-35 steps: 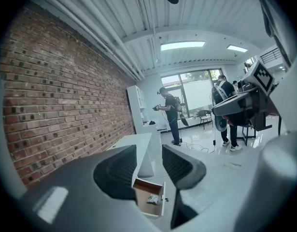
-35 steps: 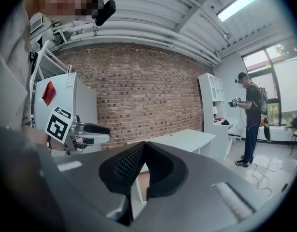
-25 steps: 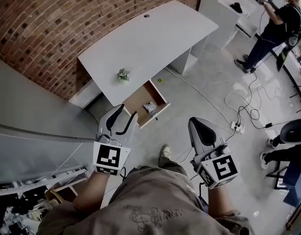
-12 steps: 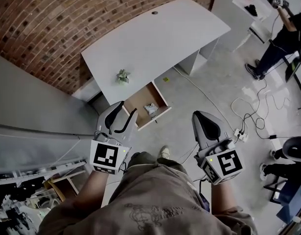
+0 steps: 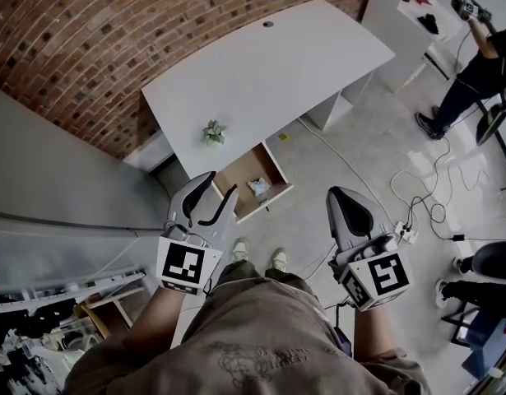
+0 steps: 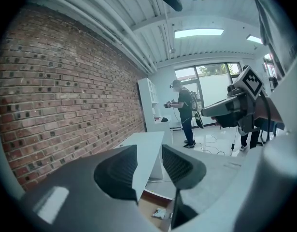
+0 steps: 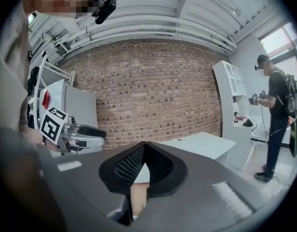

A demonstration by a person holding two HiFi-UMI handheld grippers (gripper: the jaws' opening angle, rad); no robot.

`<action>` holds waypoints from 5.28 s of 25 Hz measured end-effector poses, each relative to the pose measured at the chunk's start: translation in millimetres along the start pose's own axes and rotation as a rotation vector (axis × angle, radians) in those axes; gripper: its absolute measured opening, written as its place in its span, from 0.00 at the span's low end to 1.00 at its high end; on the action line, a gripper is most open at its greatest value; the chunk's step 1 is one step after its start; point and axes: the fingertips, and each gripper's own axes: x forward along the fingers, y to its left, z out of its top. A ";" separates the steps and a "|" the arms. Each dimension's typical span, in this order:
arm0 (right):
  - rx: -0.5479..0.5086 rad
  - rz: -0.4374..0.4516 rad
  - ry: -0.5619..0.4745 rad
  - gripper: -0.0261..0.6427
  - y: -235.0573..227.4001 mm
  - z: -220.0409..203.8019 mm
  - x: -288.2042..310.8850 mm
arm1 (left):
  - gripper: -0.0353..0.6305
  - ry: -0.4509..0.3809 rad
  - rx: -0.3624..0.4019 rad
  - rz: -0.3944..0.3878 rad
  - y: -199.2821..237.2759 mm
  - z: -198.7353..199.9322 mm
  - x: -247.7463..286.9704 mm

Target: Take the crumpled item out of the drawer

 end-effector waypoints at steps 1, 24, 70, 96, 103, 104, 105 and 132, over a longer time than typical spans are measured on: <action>0.000 -0.003 0.001 0.08 3.0 0.4 3.3 | 0.28 0.003 -0.001 -0.006 3.5 -3.0 -0.2; 0.067 -0.066 0.150 0.08 13.4 -64.6 69.6 | 0.30 0.233 0.119 -0.249 7.9 -126.6 84.8; 0.299 -0.083 0.413 0.08 -37.8 -372.0 215.1 | 0.33 0.814 0.121 -0.501 -55.3 -576.0 281.2; 0.289 -0.059 0.463 0.08 -36.4 -361.7 195.5 | 0.12 0.813 0.163 -0.556 -73.9 -549.6 262.4; 0.250 -0.044 0.415 0.08 -23.5 -296.4 180.7 | 0.11 0.708 0.112 -0.526 -56.8 -456.6 238.9; 0.238 -0.040 0.402 0.08 -20.0 -285.7 179.0 | 0.11 0.691 0.116 -0.520 -52.6 -442.2 234.4; 0.223 -0.037 0.391 0.08 -17.0 -275.1 176.6 | 0.11 0.671 0.119 -0.512 -48.0 -427.3 230.1; -0.084 -0.061 0.017 0.08 27.0 12.8 65.1 | 0.11 0.065 0.102 -0.154 38.8 -40.0 58.4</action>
